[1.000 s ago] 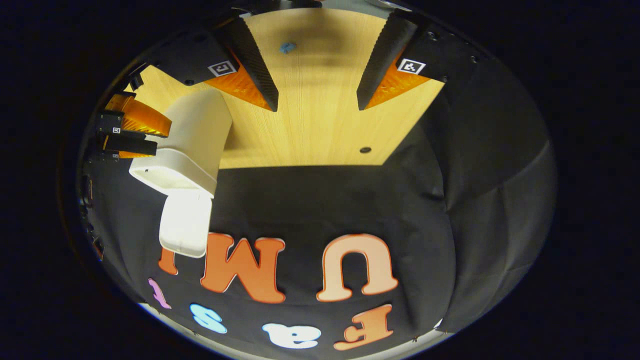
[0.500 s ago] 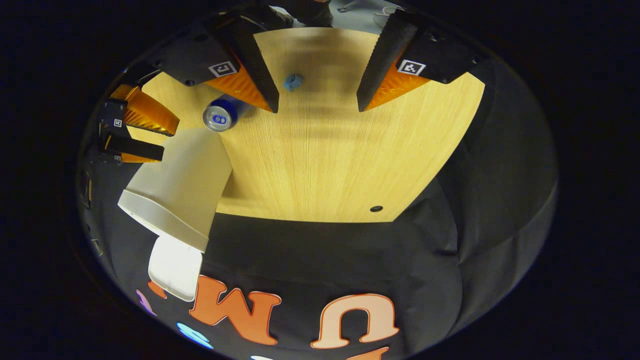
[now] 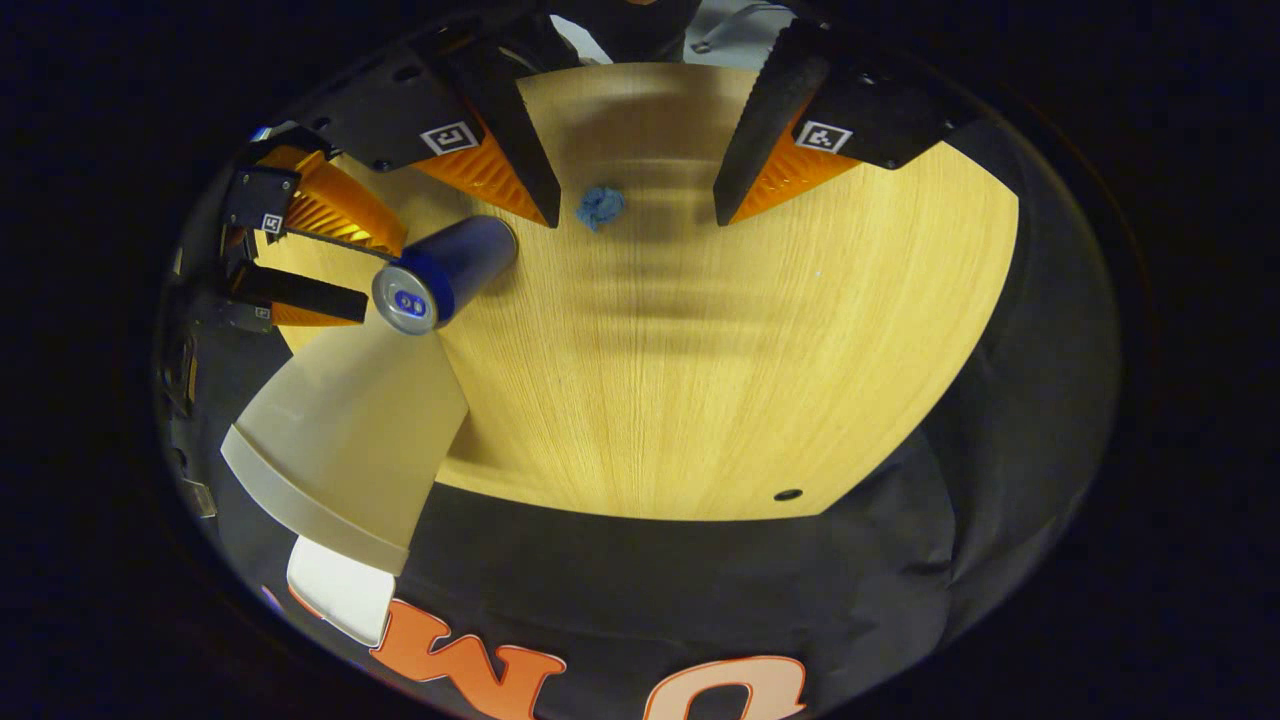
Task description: Press the lid of the desktop garbage bin to open it, pick up the crumpled paper on the desktop and throw it into the bin, then pick up the pop can on the desktop and drop it into the bin, and finally close the garbage bin lid.
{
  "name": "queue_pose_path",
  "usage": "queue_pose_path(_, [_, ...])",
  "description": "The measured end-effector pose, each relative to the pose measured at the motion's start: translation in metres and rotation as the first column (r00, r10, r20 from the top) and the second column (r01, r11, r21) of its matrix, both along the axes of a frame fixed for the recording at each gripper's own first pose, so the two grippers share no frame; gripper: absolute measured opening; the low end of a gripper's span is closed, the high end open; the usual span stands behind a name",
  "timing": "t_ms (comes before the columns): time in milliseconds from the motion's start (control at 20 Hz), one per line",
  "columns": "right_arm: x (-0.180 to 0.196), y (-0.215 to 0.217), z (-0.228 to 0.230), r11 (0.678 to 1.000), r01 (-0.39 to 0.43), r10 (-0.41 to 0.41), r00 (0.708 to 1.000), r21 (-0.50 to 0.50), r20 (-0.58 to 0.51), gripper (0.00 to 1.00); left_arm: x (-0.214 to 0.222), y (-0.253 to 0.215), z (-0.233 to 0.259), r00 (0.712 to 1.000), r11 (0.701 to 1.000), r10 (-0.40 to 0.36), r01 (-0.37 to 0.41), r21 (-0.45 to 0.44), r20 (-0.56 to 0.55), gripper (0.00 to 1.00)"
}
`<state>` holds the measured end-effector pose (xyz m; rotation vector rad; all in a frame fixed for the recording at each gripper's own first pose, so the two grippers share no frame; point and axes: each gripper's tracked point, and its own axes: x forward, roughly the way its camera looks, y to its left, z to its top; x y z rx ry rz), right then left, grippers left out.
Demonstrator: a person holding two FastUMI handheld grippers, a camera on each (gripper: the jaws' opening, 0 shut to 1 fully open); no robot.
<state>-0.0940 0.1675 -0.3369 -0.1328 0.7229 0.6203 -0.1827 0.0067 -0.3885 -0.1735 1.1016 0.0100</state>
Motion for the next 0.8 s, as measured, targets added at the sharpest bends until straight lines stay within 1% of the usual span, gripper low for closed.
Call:
queue_pose_path(200, [0.0, 0.006, -0.021, 1.0, 0.018, -0.019, 0.999, -0.006, -0.047, 0.9, -0.002, -0.008, -0.023, 0.998, 0.999, -0.041, 0.04, -0.013, -0.055, 0.99])
queue_pose_path(300, [0.003, 0.008, -0.027, 1.0, 0.022, -0.022, 0.998, -0.013, -0.055, 0.9, -0.002, -0.013, -0.034, 0.995, 0.998, -0.056, 0.054, -0.018, -0.081, 1.0])
queue_pose_path(350, [0.004, 0.011, -0.029, 1.0, 0.023, -0.024, 0.998, -0.014, -0.058, 0.9, -0.005, -0.011, -0.039, 0.993, 0.998, -0.06, 0.059, -0.005, -0.098, 1.0])
queue_pose_path(400, [0.006, 0.012, -0.033, 1.0, 0.025, -0.026, 0.998, -0.018, -0.062, 0.9, -0.006, -0.01, -0.043, 0.992, 0.998, -0.062, 0.062, 0.004, -0.109, 0.98])
queue_pose_path(450, [0.005, 0.014, -0.037, 0.999, 0.024, -0.026, 0.997, -0.022, -0.067, 0.9, -0.006, -0.011, -0.047, 0.991, 0.998, -0.063, 0.064, 0.004, -0.115, 0.99])
queue_pose_path(800, [0.01, 0.024, -0.043, 0.999, 0.011, -0.014, 0.996, -0.038, -0.088, 0.9, -0.003, -0.007, -0.064, 0.984, 0.993, -0.101, 0.108, 0.043, -0.146, 0.98])
